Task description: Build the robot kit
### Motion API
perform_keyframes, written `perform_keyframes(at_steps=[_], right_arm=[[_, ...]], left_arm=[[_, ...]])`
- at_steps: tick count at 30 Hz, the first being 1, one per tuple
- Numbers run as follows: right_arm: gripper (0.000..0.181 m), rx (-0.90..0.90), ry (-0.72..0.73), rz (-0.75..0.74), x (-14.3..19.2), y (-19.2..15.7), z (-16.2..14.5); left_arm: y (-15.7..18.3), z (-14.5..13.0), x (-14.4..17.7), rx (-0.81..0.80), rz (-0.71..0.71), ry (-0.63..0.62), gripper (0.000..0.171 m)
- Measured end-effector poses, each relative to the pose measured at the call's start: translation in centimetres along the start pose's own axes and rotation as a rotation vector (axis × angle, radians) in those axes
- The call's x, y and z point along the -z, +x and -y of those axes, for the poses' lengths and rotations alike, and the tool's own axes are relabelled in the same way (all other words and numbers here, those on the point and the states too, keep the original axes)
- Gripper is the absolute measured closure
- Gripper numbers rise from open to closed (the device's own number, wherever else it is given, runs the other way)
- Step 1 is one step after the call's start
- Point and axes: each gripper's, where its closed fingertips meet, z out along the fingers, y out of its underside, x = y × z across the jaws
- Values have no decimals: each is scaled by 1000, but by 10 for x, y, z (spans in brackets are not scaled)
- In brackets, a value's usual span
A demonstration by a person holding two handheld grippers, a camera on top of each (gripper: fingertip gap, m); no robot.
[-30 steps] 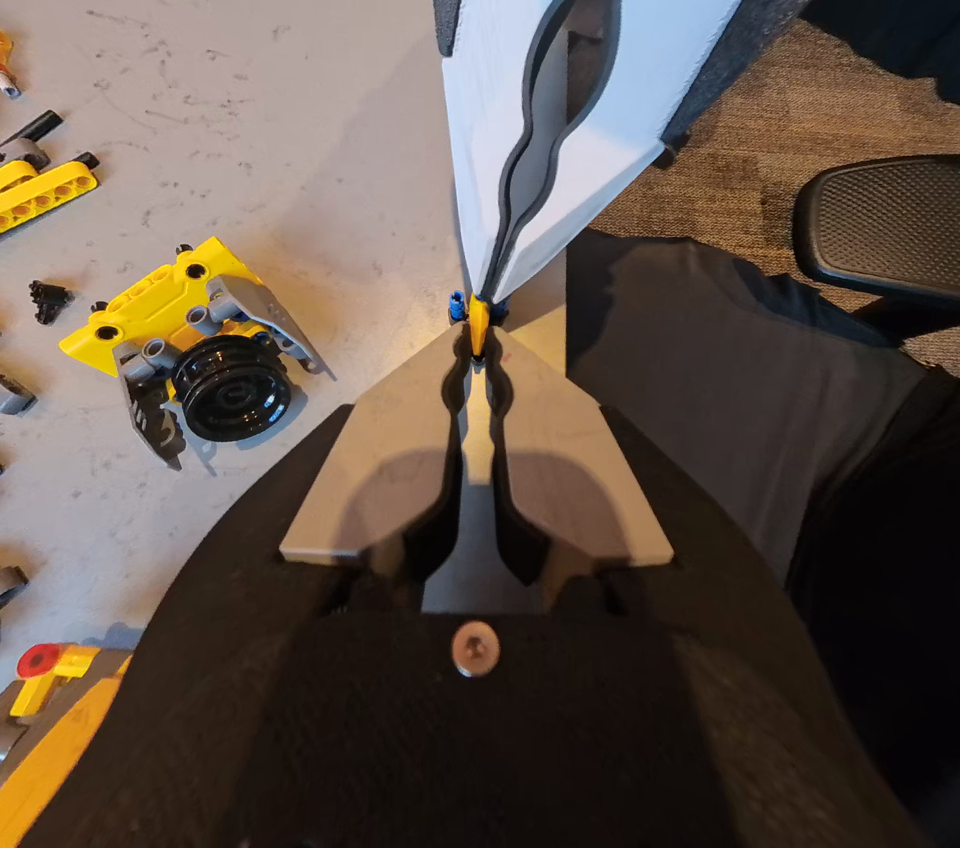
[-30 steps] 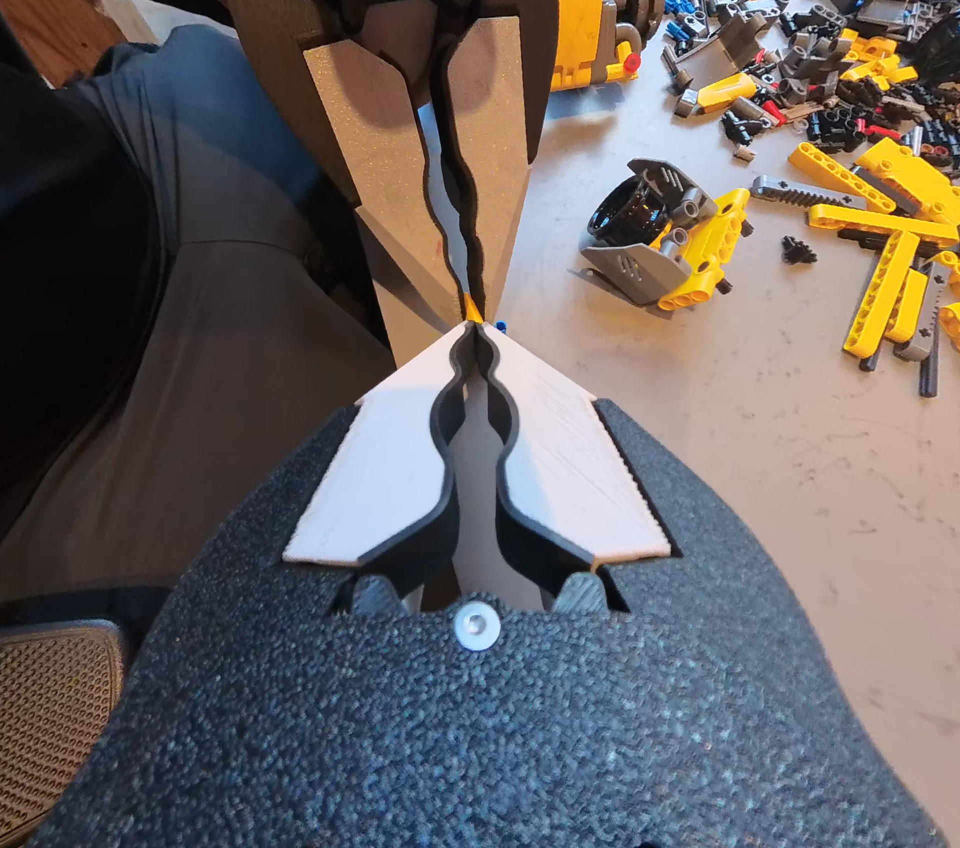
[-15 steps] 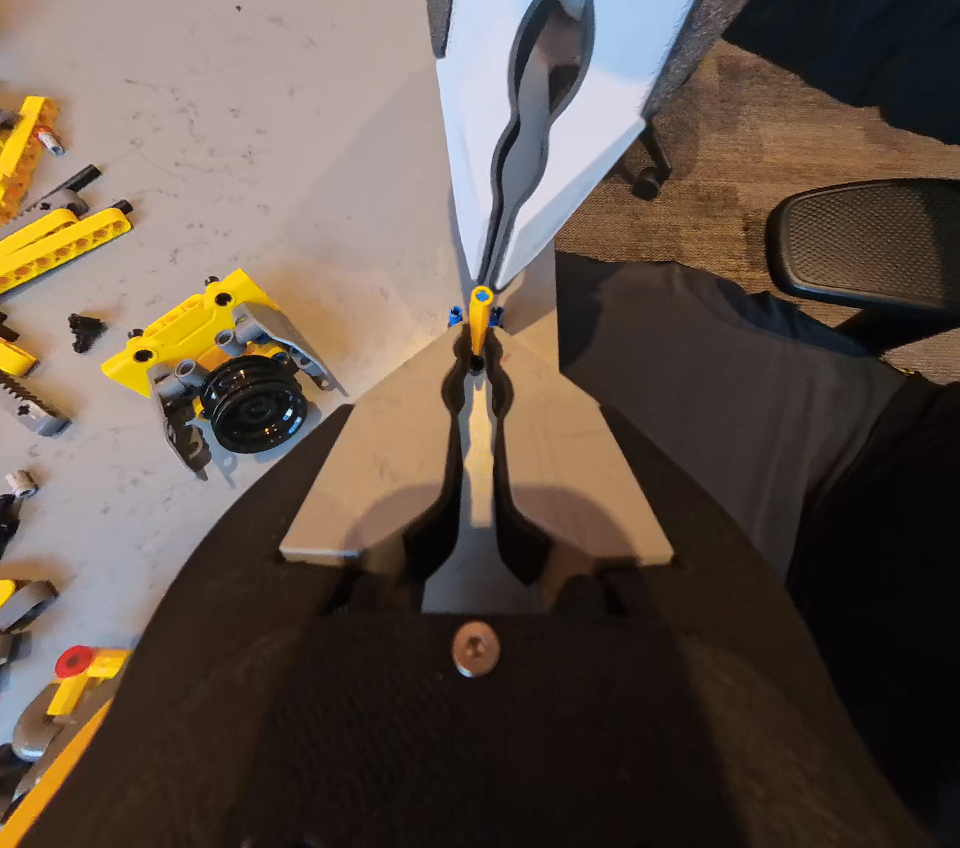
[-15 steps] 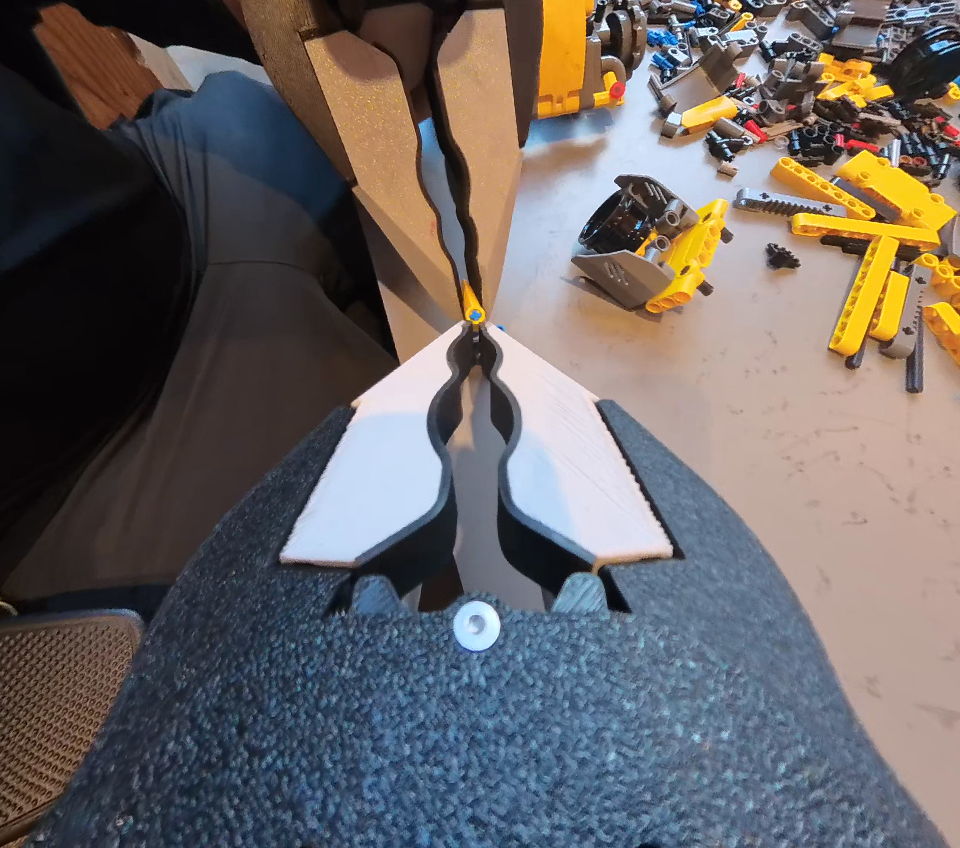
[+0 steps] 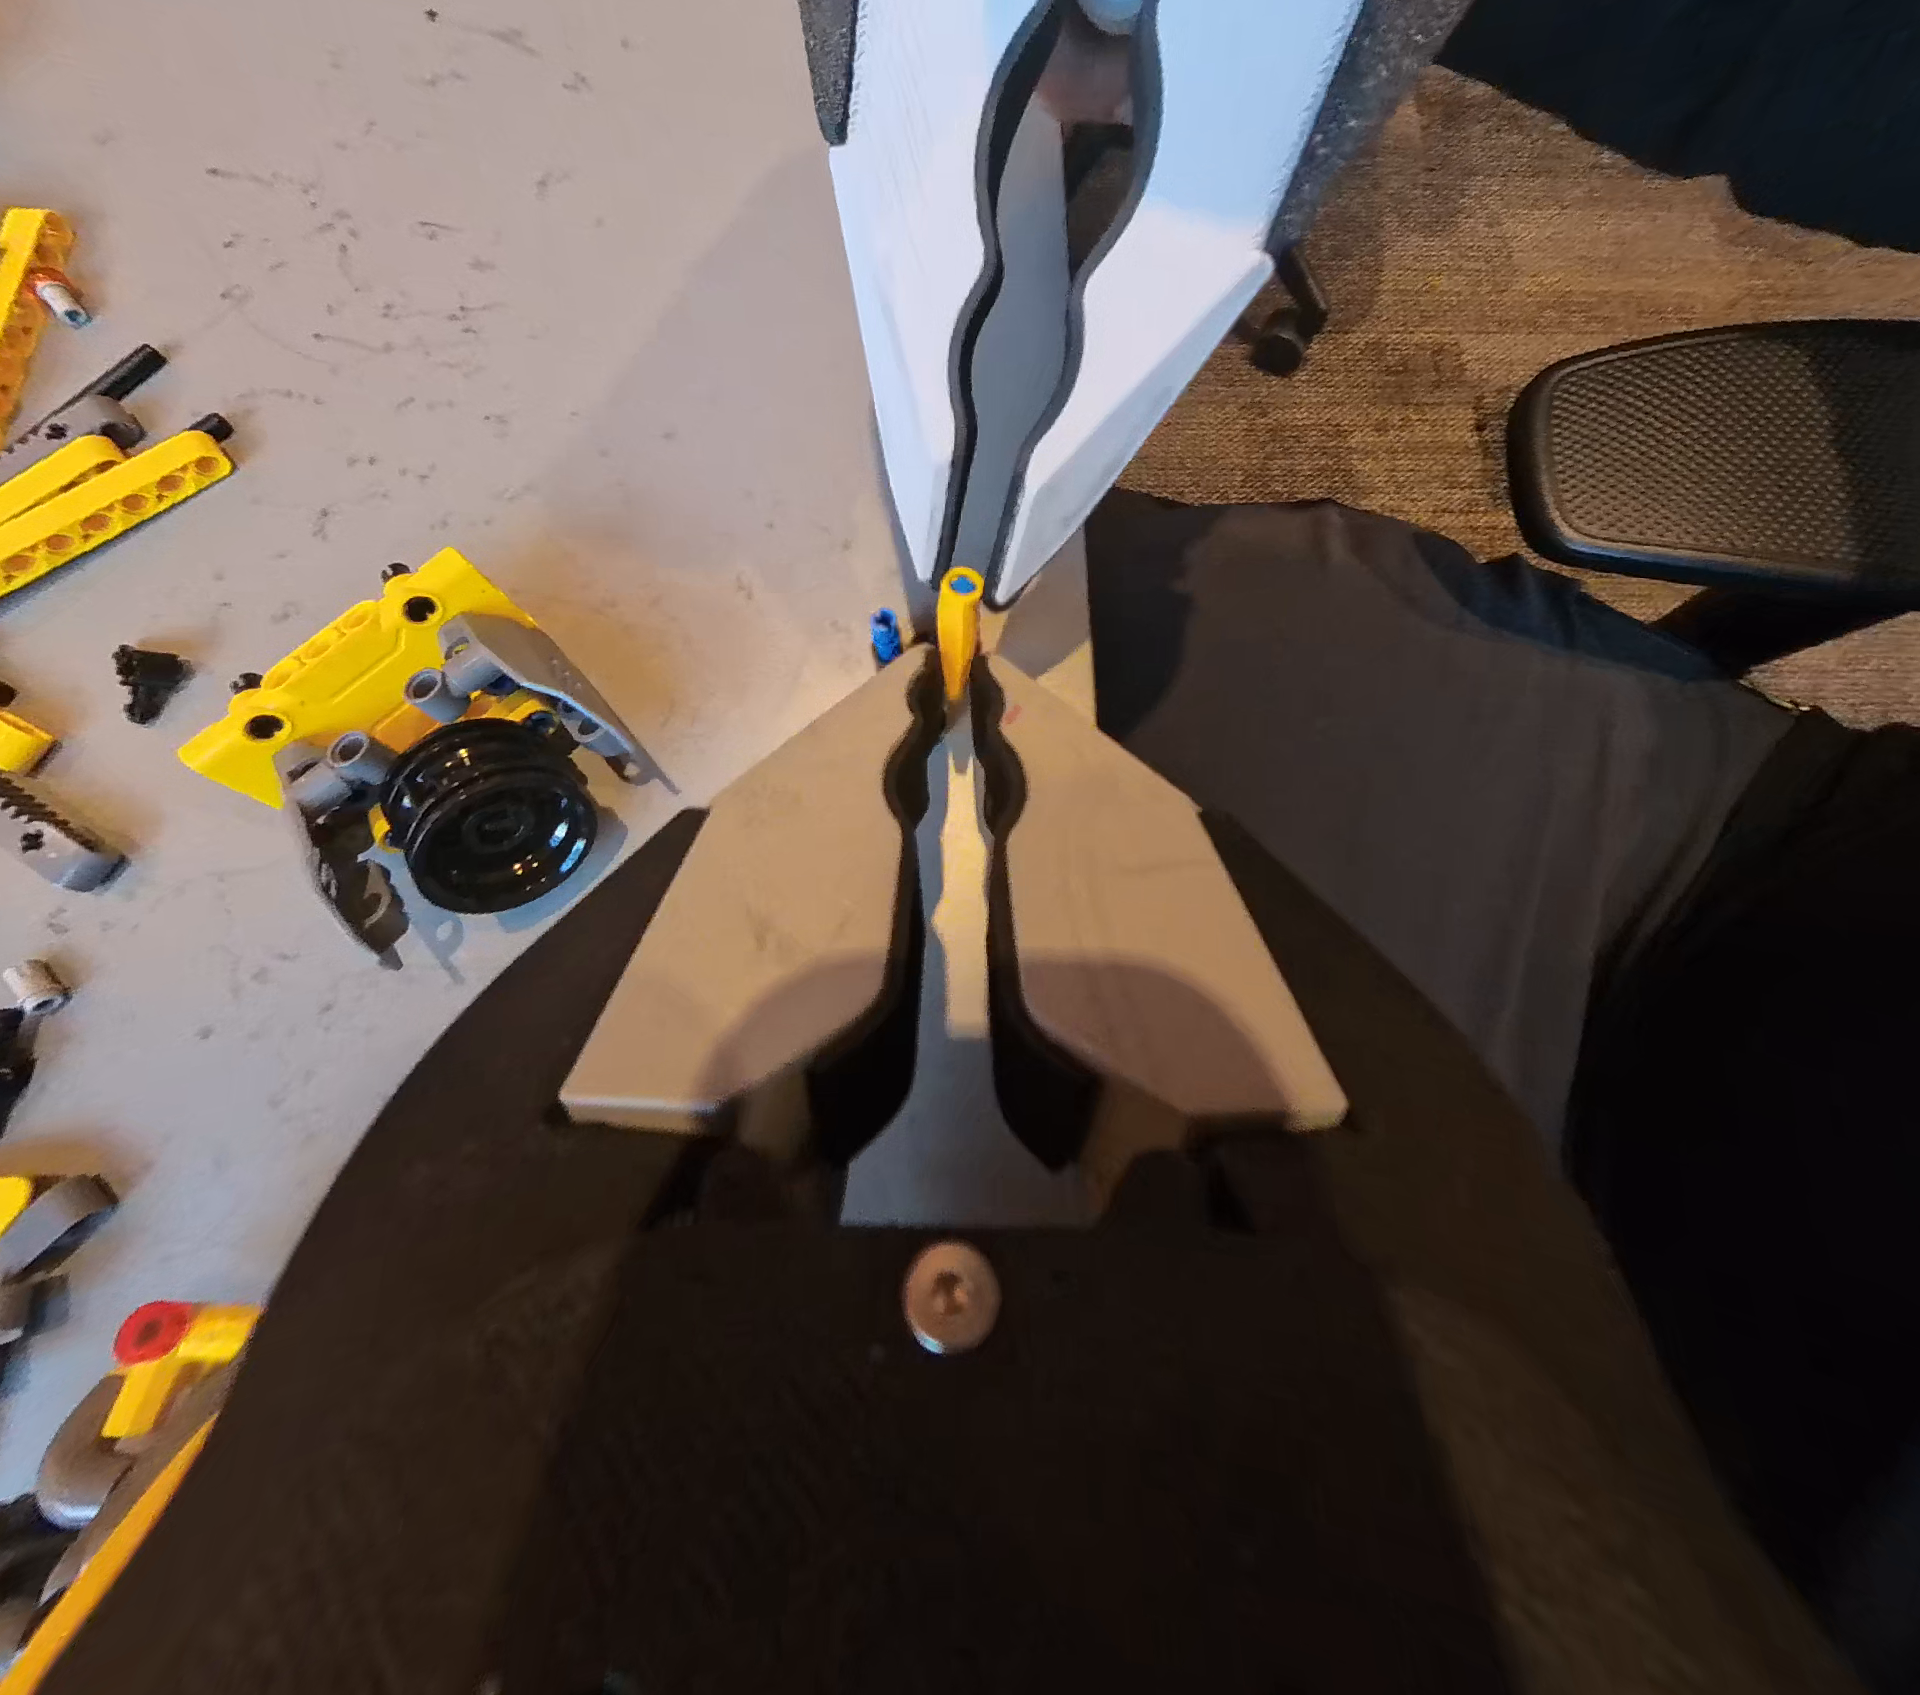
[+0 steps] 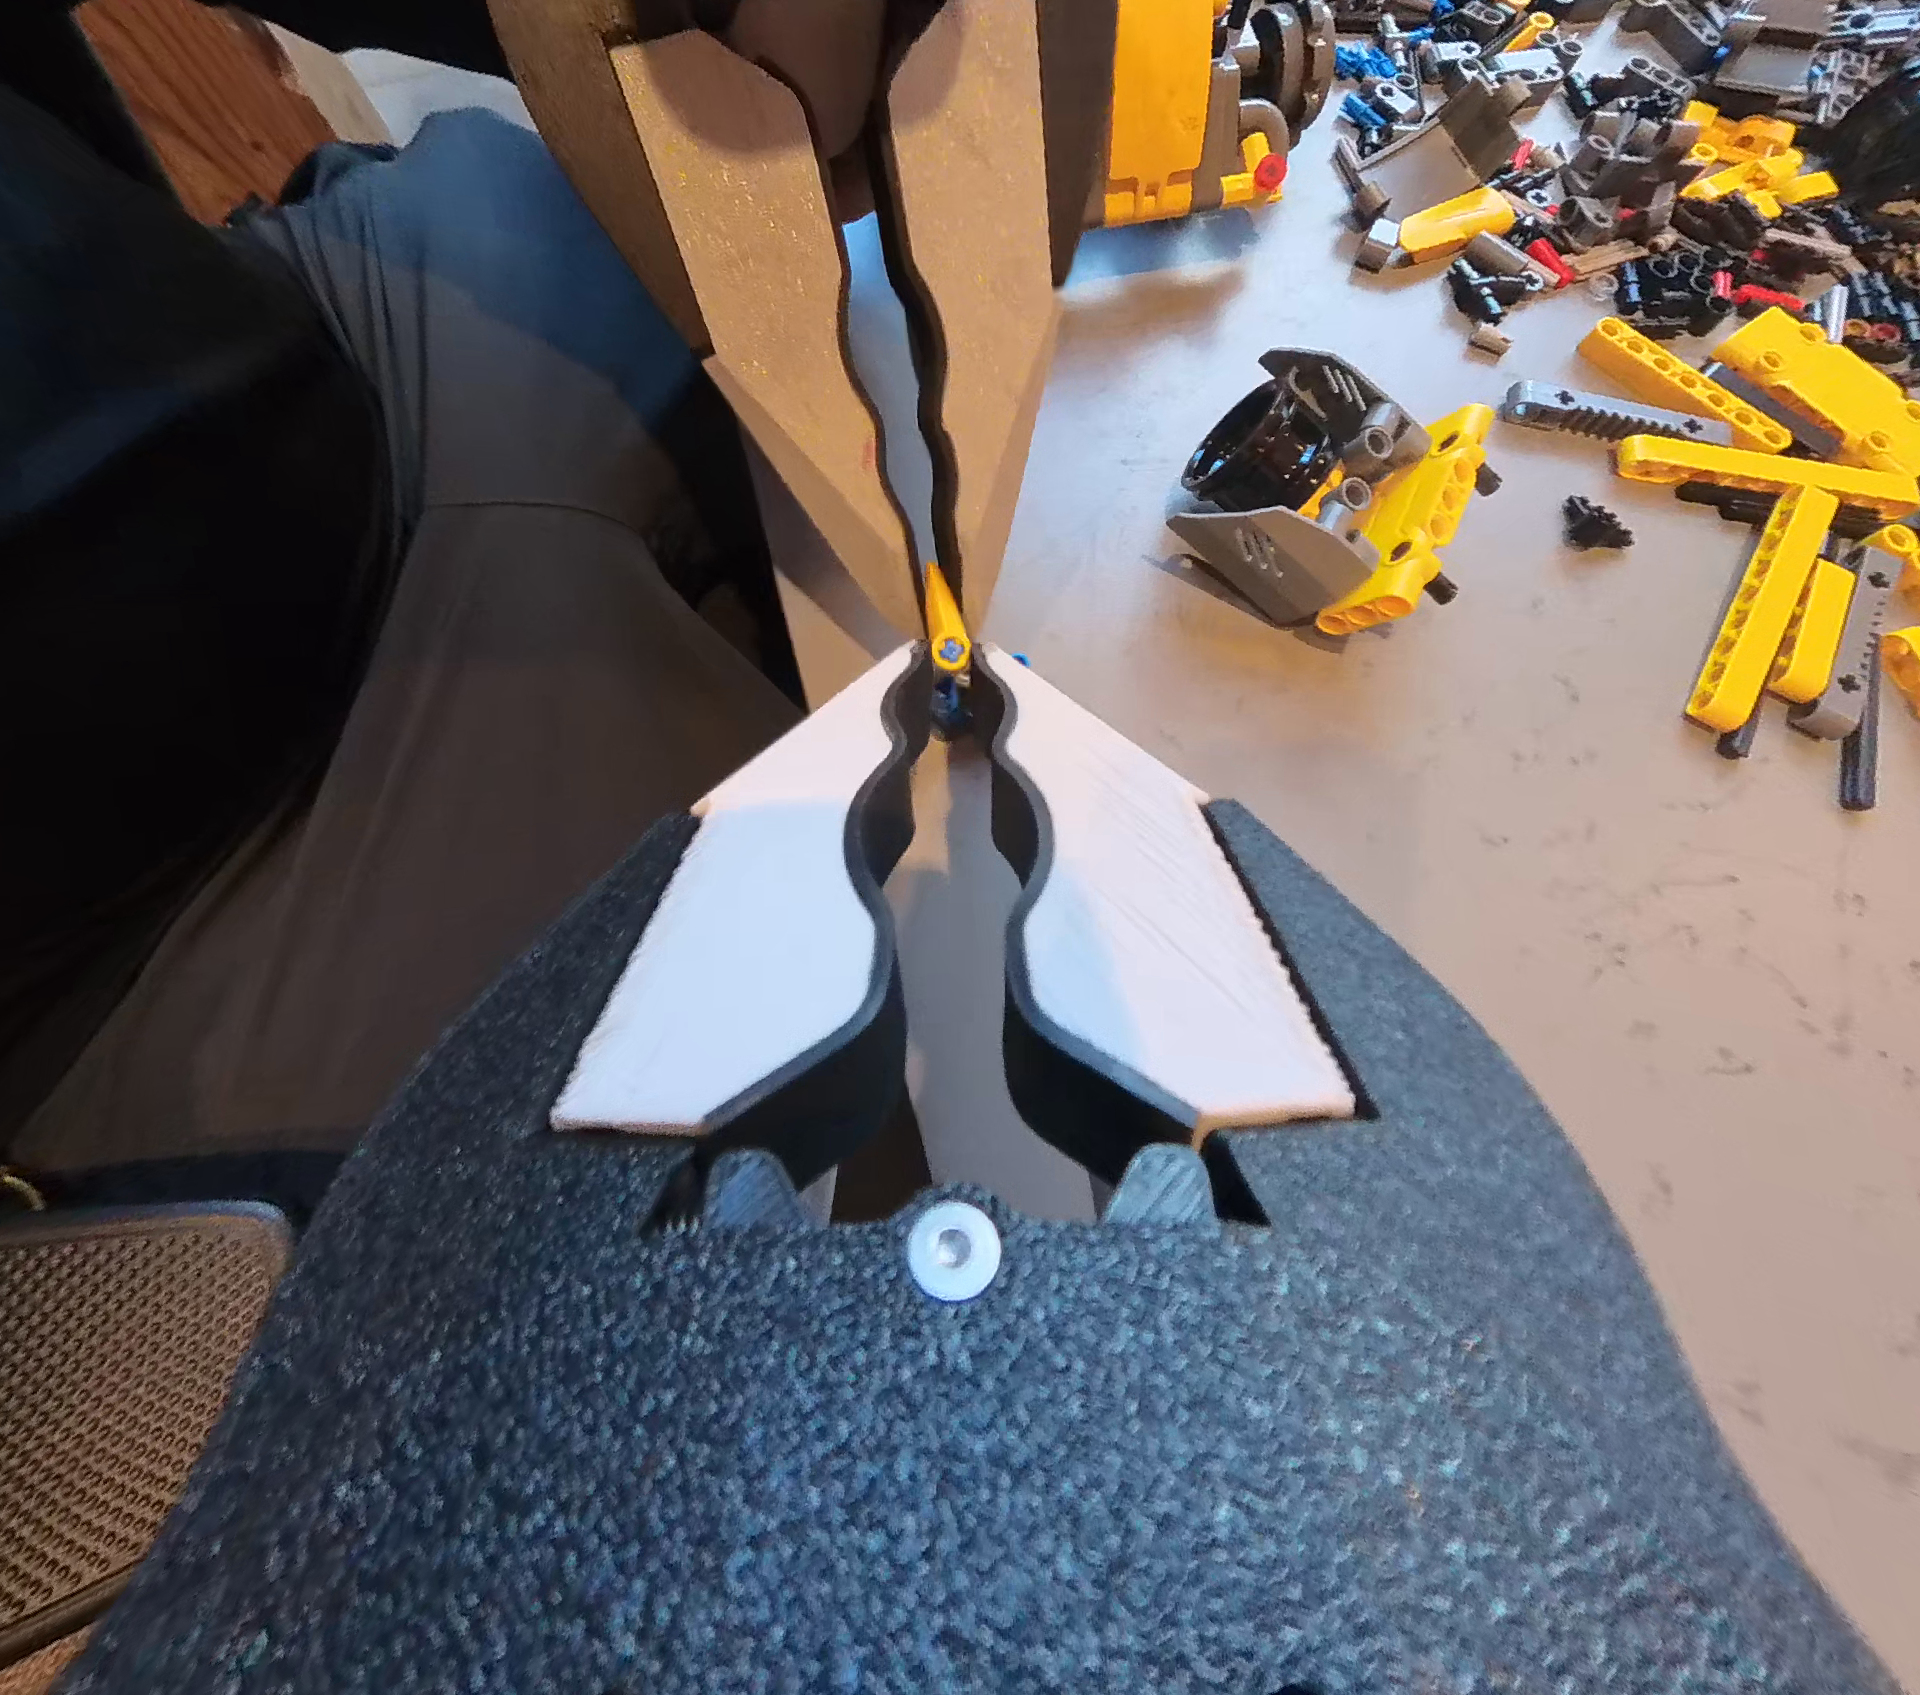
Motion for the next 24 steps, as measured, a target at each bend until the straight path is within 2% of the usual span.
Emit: perform_keyframes(at_steps=[7, 24], right_arm=[[175, 3, -17, -11, 2, 3, -3], [175, 21, -48, -15, 2, 4, -5]], left_arm=[[-7, -2, 2, -49, 52, -26, 166], [-9, 2, 8, -47, 30, -17, 164]])
